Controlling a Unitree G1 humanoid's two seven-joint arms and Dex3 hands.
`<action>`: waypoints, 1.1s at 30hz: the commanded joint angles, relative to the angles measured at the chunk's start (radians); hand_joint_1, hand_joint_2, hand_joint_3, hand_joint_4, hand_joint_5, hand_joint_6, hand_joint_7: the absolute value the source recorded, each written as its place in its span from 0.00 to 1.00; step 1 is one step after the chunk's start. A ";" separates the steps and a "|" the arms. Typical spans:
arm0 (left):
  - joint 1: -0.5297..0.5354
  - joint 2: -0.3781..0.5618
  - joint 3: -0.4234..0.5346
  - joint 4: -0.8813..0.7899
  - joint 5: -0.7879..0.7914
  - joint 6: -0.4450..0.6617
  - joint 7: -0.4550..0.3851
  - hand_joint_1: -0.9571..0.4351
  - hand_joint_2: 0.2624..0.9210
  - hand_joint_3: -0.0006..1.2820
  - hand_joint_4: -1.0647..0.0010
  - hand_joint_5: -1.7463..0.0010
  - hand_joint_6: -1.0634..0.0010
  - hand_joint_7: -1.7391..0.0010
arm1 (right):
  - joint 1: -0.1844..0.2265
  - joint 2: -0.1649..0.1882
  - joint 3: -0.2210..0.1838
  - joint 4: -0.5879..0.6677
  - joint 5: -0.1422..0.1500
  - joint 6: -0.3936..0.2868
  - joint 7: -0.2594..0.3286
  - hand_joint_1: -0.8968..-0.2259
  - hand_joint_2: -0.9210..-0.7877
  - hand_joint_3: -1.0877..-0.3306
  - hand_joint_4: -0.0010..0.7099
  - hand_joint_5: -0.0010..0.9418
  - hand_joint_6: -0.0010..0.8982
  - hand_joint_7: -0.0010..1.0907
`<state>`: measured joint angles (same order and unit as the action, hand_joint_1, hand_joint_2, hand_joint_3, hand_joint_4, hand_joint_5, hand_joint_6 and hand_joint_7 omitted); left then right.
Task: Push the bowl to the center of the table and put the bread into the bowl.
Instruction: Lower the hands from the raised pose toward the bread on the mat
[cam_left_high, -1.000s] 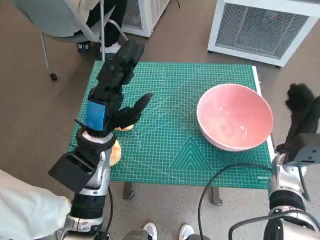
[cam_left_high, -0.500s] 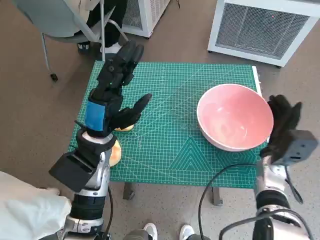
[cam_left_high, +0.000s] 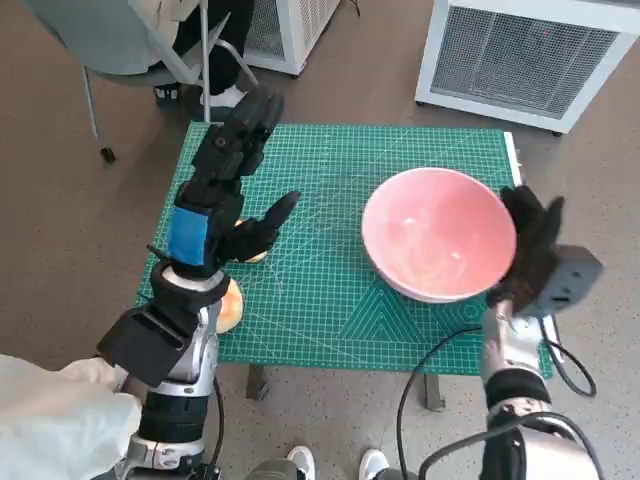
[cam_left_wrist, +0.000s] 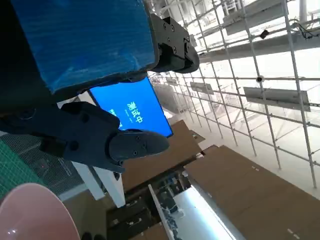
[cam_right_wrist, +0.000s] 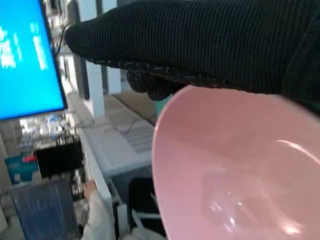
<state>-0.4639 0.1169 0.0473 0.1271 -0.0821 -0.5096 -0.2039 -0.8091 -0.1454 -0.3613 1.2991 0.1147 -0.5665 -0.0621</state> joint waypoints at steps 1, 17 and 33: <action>0.014 0.017 0.010 -0.015 0.002 -0.008 0.000 0.45 1.00 0.29 0.66 1.00 0.72 0.86 | -0.012 0.028 -0.006 0.018 0.008 0.033 -0.002 0.68 0.00 0.32 0.45 0.02 0.07 0.57; 0.037 0.039 0.024 -0.019 -0.018 -0.014 -0.010 0.44 1.00 0.28 0.66 1.00 0.70 0.87 | -0.094 0.096 -0.005 0.026 0.007 0.109 -0.015 0.66 0.00 0.34 0.43 0.01 0.08 0.60; 0.068 0.064 0.052 0.000 -0.034 -0.043 -0.029 0.43 1.00 0.27 0.68 1.00 0.67 0.93 | -0.133 0.087 -0.001 0.021 -0.001 0.136 0.016 0.67 0.00 0.32 0.42 0.01 0.06 0.61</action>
<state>-0.4108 0.1609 0.0826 0.1245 -0.0982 -0.5299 -0.2213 -0.9455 -0.0442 -0.3660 1.3091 0.1180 -0.4378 -0.0505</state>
